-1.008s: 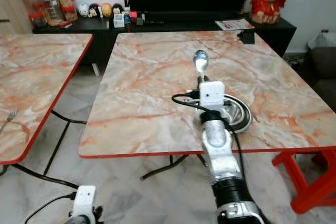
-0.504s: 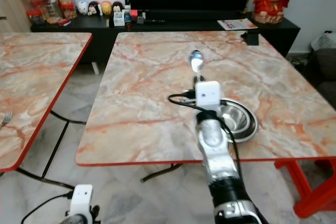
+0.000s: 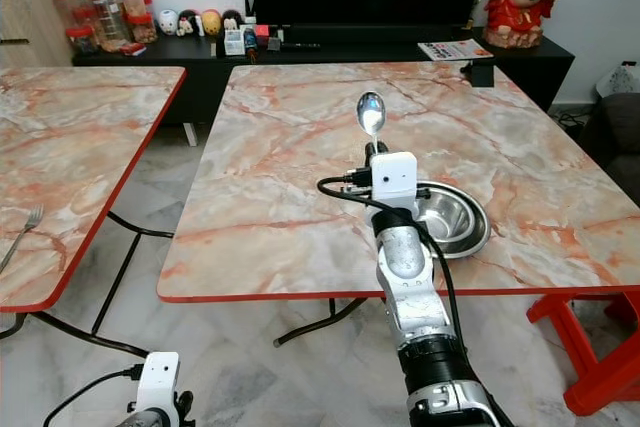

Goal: Setting the table

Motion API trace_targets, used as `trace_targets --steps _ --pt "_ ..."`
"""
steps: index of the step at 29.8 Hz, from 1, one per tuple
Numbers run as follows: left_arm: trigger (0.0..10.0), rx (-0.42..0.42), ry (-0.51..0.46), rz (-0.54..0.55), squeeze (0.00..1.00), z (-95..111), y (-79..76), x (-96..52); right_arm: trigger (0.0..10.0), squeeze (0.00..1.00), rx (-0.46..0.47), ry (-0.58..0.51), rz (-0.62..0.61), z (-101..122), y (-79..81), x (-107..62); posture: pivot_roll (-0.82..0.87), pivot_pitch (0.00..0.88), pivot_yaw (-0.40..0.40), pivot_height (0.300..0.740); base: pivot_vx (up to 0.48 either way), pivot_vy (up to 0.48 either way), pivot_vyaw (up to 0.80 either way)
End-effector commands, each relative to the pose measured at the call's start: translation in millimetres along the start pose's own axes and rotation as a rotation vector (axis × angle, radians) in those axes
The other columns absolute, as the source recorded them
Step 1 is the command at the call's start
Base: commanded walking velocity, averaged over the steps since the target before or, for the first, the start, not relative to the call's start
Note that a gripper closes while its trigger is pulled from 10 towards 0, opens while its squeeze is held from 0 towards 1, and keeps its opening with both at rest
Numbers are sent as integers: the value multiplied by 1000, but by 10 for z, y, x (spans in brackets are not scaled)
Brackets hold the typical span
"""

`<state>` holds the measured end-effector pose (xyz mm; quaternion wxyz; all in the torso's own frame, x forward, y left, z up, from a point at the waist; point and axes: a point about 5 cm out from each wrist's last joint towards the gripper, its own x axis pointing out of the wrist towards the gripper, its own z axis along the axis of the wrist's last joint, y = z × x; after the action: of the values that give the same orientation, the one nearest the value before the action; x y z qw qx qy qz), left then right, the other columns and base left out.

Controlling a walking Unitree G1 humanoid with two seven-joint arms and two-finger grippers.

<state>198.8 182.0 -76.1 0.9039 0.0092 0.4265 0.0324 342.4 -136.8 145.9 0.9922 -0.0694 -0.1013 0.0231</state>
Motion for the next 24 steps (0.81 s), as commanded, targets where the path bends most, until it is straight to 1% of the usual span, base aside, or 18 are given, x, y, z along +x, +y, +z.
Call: trace_targets --steps 1,2,6,12,24 --pt "10000 5 7 14 0 -12 30 -2 10000 0 -5 -25 -3 66 -10 16 -103 0 -2 740 247 -251 544" --pt "10000 5 8 14 0 -13 30 -2 10000 0 -3 -25 -3 66 -10 16 -103 0 -1 740 247 -251 544" --pt "10000 6 10 16 0 -19 30 -3 10000 0 8 -19 -8 57 -10 14 -104 0 -2 740 253 -247 0" --pt "10000 6 11 15 0 -21 29 -4 10000 0 -4 -19 -8 57 -14 14 -104 0 -3 740 249 -257 0" --pt "10000 5 9 15 0 -24 26 -5 10000 0 4 -20 -7 57 -12 6 -103 0 -3 740 251 -266 0"
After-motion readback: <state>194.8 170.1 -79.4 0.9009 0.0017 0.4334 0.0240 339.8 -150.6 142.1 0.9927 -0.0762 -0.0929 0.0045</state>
